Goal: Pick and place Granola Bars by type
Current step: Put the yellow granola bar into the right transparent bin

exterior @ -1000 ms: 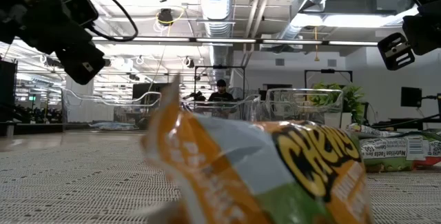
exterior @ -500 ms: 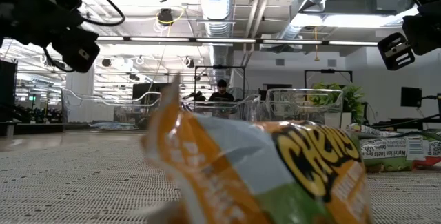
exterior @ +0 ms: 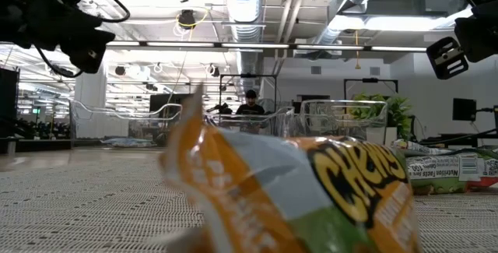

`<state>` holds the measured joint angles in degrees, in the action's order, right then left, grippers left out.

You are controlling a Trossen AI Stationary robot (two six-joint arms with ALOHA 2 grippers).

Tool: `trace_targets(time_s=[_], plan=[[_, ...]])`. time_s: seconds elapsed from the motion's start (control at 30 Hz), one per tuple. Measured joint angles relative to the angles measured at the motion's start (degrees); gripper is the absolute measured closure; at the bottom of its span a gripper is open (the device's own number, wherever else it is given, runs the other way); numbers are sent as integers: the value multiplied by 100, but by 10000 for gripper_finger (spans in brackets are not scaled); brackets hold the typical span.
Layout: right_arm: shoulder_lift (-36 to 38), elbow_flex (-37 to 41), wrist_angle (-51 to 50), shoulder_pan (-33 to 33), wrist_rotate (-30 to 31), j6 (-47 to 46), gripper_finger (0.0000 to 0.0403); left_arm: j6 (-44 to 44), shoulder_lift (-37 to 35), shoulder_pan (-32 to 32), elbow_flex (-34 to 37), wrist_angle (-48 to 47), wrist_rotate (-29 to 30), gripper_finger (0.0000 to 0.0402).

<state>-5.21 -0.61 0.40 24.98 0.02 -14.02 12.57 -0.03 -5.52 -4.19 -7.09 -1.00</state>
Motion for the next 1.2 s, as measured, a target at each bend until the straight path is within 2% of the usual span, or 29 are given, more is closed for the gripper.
trace_targets(time_s=[0.13, 0.33, 0.7, 1.2], plan=[[-2, 0, 0, 1, -1, 0, 341, -137, 8, 0, 7, 167, 53, 269], [0, 1, 1, 1, 1, 0, 341, -135, 13, 0, 358, 974, -18, 269], [0, 0, 0, 0, -1, -2, 341, -669, 39, 0, 358, 896, 155, 269], [0, -1, 0, 1, -1, -2, 341, -255, 41, 0, 363, 887, 169, 269]])
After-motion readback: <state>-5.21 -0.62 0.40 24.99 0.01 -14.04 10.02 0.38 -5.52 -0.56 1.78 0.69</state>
